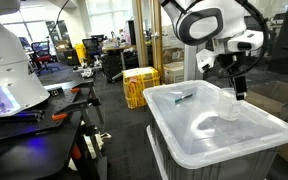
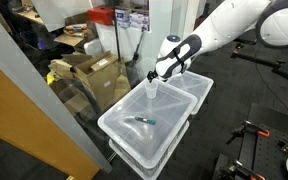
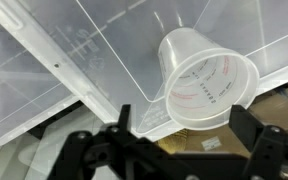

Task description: Take the green marker out of the cup, move the cup to the left

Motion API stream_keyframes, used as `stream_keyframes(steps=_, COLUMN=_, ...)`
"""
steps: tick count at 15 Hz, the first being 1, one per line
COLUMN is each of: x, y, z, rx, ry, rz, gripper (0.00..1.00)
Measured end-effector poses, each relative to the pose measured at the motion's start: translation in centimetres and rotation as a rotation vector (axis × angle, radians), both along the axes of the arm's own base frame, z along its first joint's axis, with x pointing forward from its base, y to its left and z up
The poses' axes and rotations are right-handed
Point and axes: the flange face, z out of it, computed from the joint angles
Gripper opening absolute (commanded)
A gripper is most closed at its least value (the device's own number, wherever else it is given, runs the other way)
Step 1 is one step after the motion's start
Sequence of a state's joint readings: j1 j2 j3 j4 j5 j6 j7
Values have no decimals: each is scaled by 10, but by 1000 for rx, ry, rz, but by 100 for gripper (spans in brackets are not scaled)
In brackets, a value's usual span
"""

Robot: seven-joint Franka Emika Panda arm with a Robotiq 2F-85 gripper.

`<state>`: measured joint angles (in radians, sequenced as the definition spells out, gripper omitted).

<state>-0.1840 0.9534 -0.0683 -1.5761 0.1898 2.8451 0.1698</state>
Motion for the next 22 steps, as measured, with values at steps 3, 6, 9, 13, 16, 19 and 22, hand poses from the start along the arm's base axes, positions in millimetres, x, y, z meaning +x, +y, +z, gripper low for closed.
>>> stream_keyframes(steps=3, x=4, y=0, z=-4, rx=16, ry=35, rz=3, gripper=100)
stream_keyframes(steps=6, x=7, y=-2, z=-9, rx=29, ry=58, rz=-9, gripper=100)
stream_keyframes(steps=9, x=10, y=-5, z=-18, rx=38, ry=79, rz=-11, gripper=100)
stream_keyframes(steps=13, x=15, y=-8, z=-30, rx=46, ry=98, rz=-11, gripper=66)
stream_keyframes(steps=16, x=19, y=-10, z=-34, rx=45, ry=93, rz=-11, gripper=42)
stream_keyframes(steps=19, x=23, y=-11, z=-35, rx=43, ry=86, rz=-11, gripper=20)
stream_keyframes(steps=22, x=26, y=-13, z=-34, rx=42, ry=79, rz=-12, gripper=0)
